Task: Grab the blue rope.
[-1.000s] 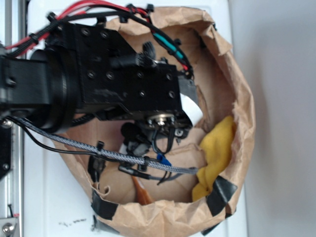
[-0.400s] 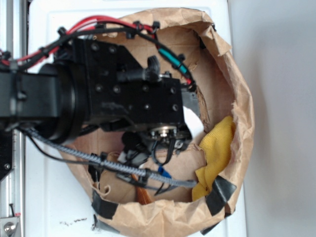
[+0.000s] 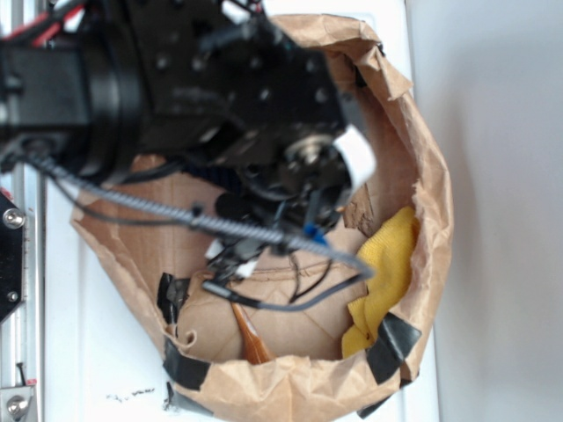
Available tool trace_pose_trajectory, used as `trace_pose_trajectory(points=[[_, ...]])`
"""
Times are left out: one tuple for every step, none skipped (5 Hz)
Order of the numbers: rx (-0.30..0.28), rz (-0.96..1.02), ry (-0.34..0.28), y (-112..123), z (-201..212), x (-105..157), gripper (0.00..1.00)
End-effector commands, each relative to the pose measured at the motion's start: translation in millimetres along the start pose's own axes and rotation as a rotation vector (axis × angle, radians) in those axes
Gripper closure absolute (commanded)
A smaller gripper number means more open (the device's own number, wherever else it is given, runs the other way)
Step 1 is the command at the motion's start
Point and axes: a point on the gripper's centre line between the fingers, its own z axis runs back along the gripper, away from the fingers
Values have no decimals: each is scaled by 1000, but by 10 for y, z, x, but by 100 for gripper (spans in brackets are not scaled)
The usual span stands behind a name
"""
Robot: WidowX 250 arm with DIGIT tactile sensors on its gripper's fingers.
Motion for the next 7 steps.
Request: trace_pose_trajectory(points=[[76,-3,-45,87,-56,367,0],[72,-13,-52,122,-109,400,0],[65,-34,-53,120,-208,360,0],[73,-42,-60,73,-269,265,0],[58,-52,-60,32,-237,176,0],[64,-57,-50,10,-317,173,0],[61,-64,-36,-15,-408,172,0]])
